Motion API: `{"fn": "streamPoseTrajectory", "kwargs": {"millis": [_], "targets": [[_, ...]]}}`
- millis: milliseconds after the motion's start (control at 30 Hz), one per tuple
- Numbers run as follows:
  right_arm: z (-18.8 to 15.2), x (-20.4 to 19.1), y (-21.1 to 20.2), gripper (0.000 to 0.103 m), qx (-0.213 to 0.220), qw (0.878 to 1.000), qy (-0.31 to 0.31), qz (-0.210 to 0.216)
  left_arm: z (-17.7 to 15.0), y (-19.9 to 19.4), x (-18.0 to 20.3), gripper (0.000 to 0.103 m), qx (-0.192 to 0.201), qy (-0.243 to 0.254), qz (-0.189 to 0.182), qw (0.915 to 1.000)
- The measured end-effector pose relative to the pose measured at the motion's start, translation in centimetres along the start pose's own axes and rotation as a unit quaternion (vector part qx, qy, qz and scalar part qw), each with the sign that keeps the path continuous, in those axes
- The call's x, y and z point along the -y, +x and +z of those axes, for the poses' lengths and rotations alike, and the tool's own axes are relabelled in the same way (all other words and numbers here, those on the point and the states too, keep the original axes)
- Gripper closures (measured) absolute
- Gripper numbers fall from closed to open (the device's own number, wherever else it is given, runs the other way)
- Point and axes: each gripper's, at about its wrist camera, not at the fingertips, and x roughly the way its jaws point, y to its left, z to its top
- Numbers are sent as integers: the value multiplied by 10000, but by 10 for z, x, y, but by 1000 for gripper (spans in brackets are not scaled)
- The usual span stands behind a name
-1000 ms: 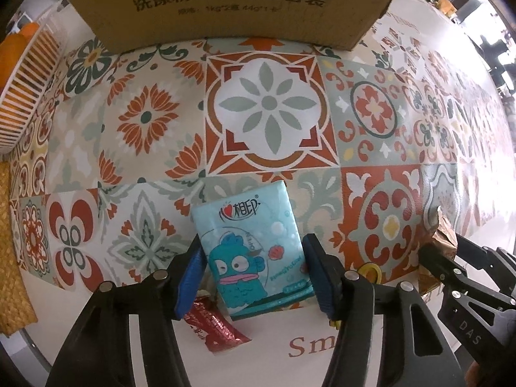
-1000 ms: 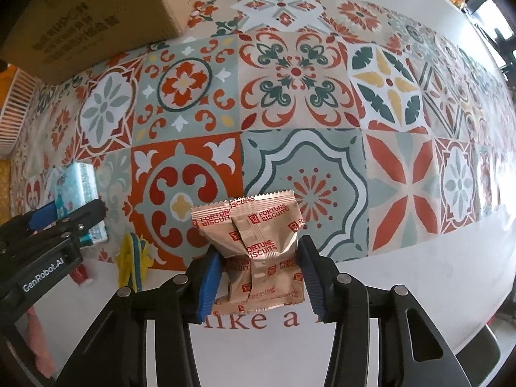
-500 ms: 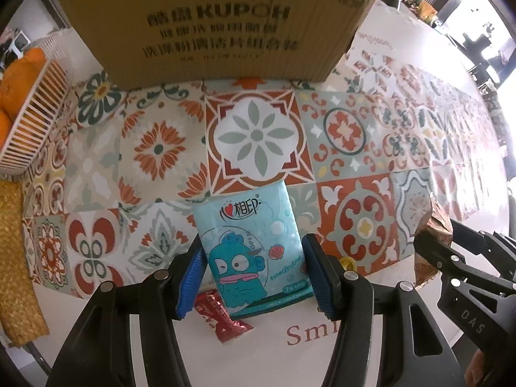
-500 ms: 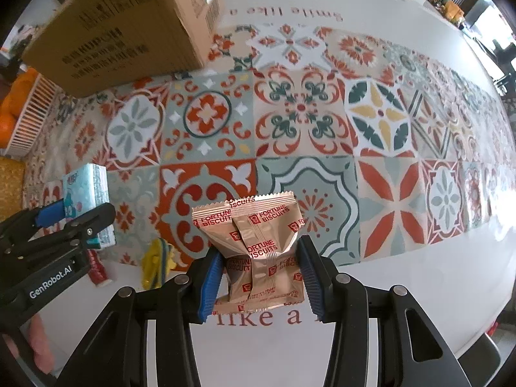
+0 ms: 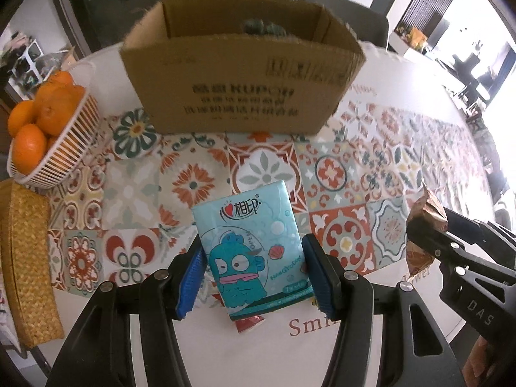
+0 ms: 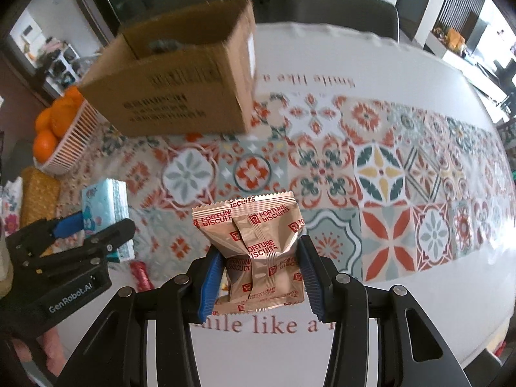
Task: Organize soft objects
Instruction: 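Lift and carry the tissue pack and biscuits packet over the box with both tools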
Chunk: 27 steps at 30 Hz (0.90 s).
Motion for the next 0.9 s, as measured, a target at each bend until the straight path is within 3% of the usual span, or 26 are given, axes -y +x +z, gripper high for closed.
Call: {"fn": "streamPoseTrajectory", "kwargs": {"millis": [500, 900], "targets": [[24, -34, -57, 56, 927, 9942, -133, 532, 16, -71, -27, 45, 816, -163, -39, 9965], [51, -48, -103, 56, 1736, 9806, -161, 899, 47, -124, -31, 45, 1495, -82, -66, 9887]]}}
